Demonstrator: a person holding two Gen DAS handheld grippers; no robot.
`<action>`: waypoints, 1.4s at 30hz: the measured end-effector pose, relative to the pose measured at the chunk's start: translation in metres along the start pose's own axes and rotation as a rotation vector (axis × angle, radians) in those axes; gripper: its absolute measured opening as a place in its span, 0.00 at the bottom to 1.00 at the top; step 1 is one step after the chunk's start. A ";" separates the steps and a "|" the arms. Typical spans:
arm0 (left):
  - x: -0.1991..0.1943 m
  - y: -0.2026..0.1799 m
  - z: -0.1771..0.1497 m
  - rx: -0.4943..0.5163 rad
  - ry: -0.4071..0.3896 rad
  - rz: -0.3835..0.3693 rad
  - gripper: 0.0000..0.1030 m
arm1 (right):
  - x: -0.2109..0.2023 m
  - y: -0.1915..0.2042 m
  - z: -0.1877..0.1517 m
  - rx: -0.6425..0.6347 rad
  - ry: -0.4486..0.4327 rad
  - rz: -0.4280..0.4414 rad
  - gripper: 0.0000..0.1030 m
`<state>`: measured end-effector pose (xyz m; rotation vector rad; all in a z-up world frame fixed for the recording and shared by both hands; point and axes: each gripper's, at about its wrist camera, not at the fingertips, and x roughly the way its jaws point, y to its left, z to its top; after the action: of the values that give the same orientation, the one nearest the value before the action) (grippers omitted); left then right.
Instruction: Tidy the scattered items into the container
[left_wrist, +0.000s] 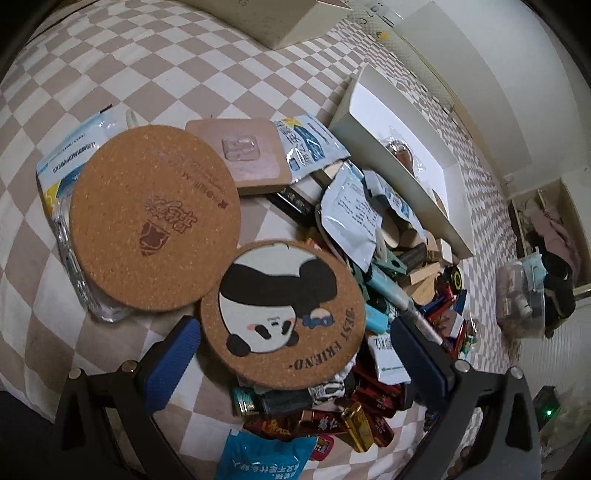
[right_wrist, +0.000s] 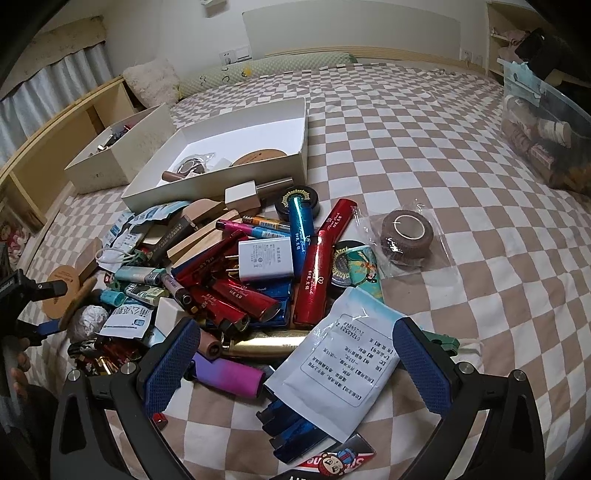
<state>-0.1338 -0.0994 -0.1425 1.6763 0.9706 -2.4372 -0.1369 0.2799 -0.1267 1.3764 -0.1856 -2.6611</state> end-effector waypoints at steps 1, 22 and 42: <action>0.000 -0.001 0.001 0.005 -0.001 0.006 1.00 | 0.000 -0.001 0.000 0.004 0.001 0.002 1.00; 0.029 -0.018 0.004 0.063 0.016 0.127 0.94 | 0.008 -0.018 -0.006 0.077 0.031 0.051 1.00; 0.009 -0.047 -0.013 0.250 -0.067 0.113 0.62 | -0.015 -0.031 -0.012 -0.131 0.071 -0.089 1.00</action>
<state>-0.1436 -0.0525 -0.1307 1.6511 0.5653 -2.6083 -0.1207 0.3127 -0.1264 1.4661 0.0573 -2.6359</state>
